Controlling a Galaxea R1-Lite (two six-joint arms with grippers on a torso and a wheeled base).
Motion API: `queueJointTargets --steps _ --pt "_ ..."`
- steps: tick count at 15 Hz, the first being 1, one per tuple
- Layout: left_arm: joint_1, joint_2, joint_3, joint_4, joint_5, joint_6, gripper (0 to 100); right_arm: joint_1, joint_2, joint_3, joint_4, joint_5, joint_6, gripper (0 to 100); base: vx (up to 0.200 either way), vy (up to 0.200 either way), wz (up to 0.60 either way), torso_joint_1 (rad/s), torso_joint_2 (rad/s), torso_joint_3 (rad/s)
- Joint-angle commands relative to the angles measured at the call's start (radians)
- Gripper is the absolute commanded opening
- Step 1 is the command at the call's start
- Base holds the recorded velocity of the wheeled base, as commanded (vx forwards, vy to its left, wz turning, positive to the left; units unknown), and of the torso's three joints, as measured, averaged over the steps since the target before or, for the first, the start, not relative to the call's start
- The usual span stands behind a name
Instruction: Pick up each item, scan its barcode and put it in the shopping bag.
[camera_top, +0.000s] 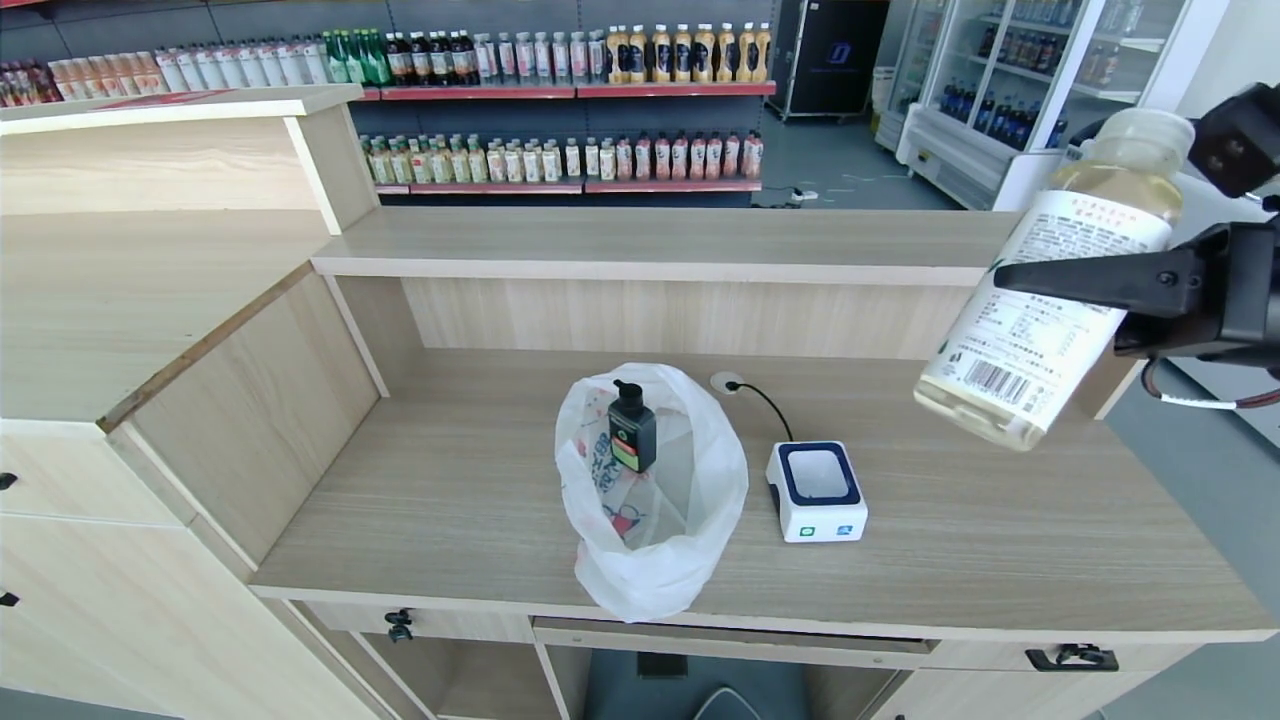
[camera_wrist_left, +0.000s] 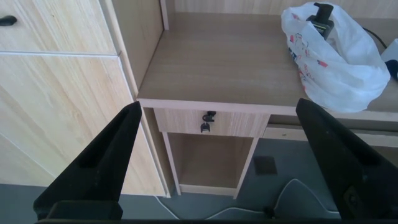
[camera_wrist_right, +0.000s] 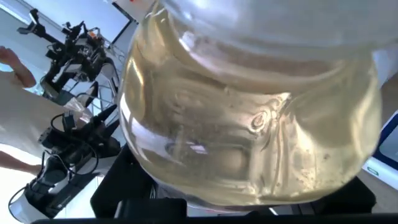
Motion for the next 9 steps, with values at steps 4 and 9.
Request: queueJointTargets --steps 4,9 --pt "0.0 0.0 0.0 0.0 0.0 0.0 100 0.066 -0.124 0.125 -0.001 -0.001 -0.017 0 0.0 0.0 0.0 0.0 0.0 0.0" --pt "0.0 0.0 0.0 0.0 0.0 0.0 100 0.084 -0.139 0.202 -0.005 0.001 -0.131 0 0.0 0.0 0.0 0.0 0.0 0.0"
